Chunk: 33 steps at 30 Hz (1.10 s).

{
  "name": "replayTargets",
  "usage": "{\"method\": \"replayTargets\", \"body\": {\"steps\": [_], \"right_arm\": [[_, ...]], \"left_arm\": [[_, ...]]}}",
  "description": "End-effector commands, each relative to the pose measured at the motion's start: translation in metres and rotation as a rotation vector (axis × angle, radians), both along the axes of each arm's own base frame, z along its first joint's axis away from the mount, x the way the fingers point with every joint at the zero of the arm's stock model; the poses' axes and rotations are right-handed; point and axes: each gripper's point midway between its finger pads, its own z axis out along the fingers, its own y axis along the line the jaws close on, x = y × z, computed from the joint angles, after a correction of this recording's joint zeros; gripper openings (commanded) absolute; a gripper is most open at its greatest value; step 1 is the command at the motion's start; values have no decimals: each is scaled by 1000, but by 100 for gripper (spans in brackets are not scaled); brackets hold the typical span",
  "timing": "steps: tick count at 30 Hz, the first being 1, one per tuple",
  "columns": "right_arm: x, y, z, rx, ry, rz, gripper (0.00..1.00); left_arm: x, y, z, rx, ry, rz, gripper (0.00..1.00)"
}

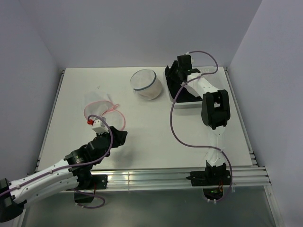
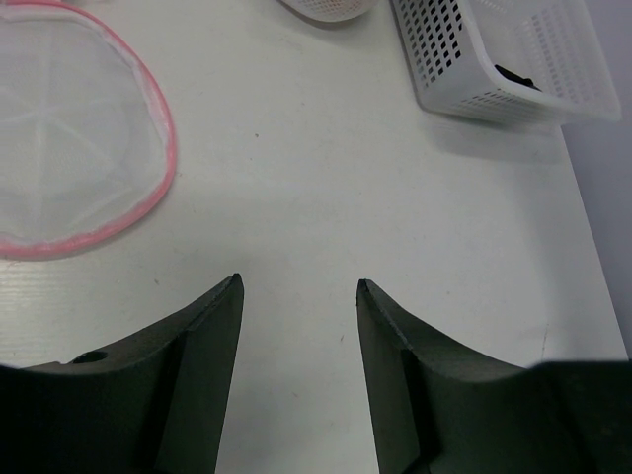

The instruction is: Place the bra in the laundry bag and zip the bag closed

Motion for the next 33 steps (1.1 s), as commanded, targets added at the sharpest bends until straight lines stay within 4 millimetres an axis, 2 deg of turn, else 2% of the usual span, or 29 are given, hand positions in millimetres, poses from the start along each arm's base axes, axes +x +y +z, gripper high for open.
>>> {"method": "replayTargets", "body": {"steps": [1,2,5,6,8,9,11,13,15,16,17,19,20,22,23,25,26,28,30,31,33], "right_arm": [[16,10,24,59,-69,34,62],[14,10,20,63,-64,35,60],[13,9,22,82,-73,31,44],[13,9,24,90,-79,28,31],[11,3,27,98,-81,18,20],[11,2,30,106,-87,14,9],[9,-4,39,119,-100,8,1],[7,-10,42,130,-104,-3,0],[5,-19,63,154,-143,-11,0],[1,-21,63,158,-139,-13,0],[-3,-26,81,165,-174,-15,0],[-9,-34,94,167,-201,-19,0],[-15,-36,118,166,-245,-15,0],[-25,-40,134,156,-281,-14,0],[-34,-42,160,157,-329,-12,0],[-47,-42,175,160,-355,-2,0],[-60,-42,201,166,-406,7,0],[-83,-40,228,179,-459,29,0],[-99,-39,245,171,-488,42,0],[-115,-34,265,166,-526,49,0],[-133,-27,278,143,-546,65,0]], "left_arm": [[4,2,18,-8,-33,14,56],[5,2,18,-9,-34,16,56],[5,2,17,-9,-33,13,56],[5,2,17,-9,-31,15,56],[5,2,18,-13,-33,13,56],[5,2,18,-15,-34,13,56],[5,1,17,-14,-32,9,56],[6,0,18,-15,-35,8,56],[7,-1,18,-13,-36,6,56],[7,-2,18,-13,-35,5,56],[7,-3,19,-12,-37,4,56],[9,-4,22,-15,-43,1,56],[9,-5,23,-14,-46,-2,56],[11,-6,24,-11,-50,-2,56],[11,-6,27,-16,-54,-2,55],[12,-7,28,-17,-55,-2,55],[12,-7,29,-21,-57,-3,54],[12,-7,32,-32,-63,-1,54],[12,-7,37,-43,-69,-4,53],[12,-7,38,-46,-72,-4,53],[12,-6,42,-52,-77,-1,53]]}}
